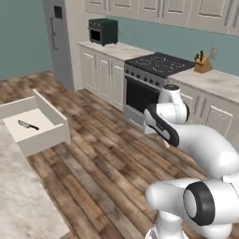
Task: Pick up the metallic utensils from the counter and place them in the open drawer. Make sure not to pick up any wooden utensils.
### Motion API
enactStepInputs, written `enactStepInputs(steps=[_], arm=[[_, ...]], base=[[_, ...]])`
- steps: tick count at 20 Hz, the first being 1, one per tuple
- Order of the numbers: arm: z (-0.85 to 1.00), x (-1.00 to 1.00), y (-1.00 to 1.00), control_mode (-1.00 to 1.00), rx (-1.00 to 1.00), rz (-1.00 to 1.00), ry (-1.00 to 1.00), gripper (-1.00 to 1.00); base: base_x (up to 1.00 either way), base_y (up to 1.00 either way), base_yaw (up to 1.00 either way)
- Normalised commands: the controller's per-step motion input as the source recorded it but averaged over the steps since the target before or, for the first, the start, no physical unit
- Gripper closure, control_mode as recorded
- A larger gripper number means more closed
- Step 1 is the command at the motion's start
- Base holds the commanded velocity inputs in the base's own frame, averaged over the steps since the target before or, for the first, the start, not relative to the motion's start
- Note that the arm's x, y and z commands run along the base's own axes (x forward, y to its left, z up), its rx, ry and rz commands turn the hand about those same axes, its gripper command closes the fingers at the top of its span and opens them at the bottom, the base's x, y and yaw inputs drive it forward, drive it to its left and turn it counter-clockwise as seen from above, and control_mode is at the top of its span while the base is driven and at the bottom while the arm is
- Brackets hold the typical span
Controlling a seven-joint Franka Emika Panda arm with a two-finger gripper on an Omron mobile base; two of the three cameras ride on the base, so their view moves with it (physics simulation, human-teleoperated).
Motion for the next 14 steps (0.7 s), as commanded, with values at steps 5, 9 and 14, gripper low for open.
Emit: enactStepInputs(steps=[5,9,14], arm=[[0.00,0.00,0.00,1.00,0.00,0.00,0.00,1.00],[0.00,0.00,0.00,1.00,0.00,0.00,0.00,1.00],[0.00,0.00,0.00,1.00,0.00,0.00,0.00,1.00]], base=[[0.82,0.00,0.35],[0.77,0.00,0.37],[0.70,0.00,0.39]])
